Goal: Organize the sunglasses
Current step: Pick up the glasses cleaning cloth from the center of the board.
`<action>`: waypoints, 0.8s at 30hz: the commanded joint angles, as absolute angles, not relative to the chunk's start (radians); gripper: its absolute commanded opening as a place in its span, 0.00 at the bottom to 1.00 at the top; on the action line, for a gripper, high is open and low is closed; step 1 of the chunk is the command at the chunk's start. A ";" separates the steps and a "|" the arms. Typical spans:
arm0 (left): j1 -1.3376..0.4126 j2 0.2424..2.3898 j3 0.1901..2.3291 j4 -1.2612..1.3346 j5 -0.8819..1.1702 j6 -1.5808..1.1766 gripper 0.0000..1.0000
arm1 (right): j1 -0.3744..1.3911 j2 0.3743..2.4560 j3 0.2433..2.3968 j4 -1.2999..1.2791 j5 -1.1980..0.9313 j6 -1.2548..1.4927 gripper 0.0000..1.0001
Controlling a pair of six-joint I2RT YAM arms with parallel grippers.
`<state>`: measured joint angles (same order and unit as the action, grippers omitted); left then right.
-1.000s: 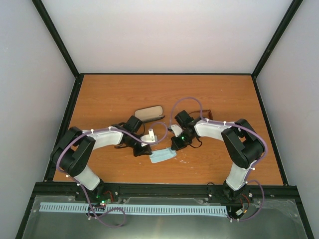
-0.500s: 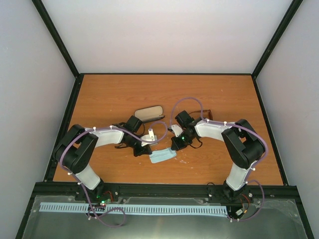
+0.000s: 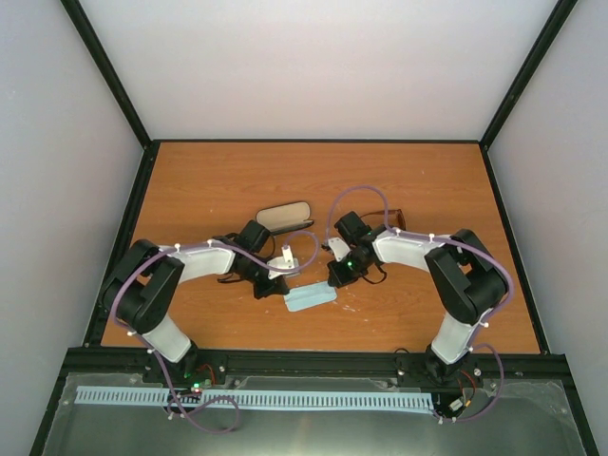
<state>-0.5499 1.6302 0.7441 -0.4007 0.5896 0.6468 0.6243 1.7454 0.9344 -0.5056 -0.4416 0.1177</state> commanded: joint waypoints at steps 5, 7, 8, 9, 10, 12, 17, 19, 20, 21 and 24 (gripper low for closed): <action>-0.527 1.557 0.804 -0.448 0.562 0.675 0.01 | 0.624 1.694 0.952 -0.542 -0.324 0.140 0.03; -0.526 1.551 0.810 -0.456 0.562 0.676 0.01 | 0.624 1.689 0.965 -0.544 -0.319 0.139 0.03; -0.526 1.547 0.812 -0.458 0.562 0.675 0.01 | 0.624 1.687 0.973 -0.543 -0.318 0.140 0.03; -0.526 1.543 0.814 -0.462 0.561 0.676 0.01 | 0.624 1.685 0.980 -0.544 -0.318 0.141 0.03; -0.526 1.541 0.814 -0.464 0.559 0.674 0.01 | 0.624 1.680 0.982 -0.543 -0.318 0.143 0.03; -0.526 1.530 0.816 -0.468 0.554 0.674 0.01 | 0.624 1.670 0.988 -0.537 -0.316 0.148 0.03; -0.526 1.512 0.816 -0.471 0.541 0.677 0.01 | 0.623 1.645 1.003 -0.530 -0.314 0.157 0.03; -0.526 1.501 0.817 -0.467 0.531 0.678 0.01 | 0.623 1.638 1.009 -0.531 -0.315 0.158 0.03; -0.525 1.495 0.818 -0.464 0.526 0.677 0.01 | 0.622 1.632 1.013 -0.532 -0.314 0.159 0.03; -0.526 1.488 0.820 -0.461 0.522 0.675 0.01 | 0.623 1.623 1.016 -0.534 -0.313 0.161 0.03; -0.525 1.469 0.833 -0.456 0.502 0.672 0.01 | 0.623 1.606 1.024 -0.536 -0.304 0.166 0.03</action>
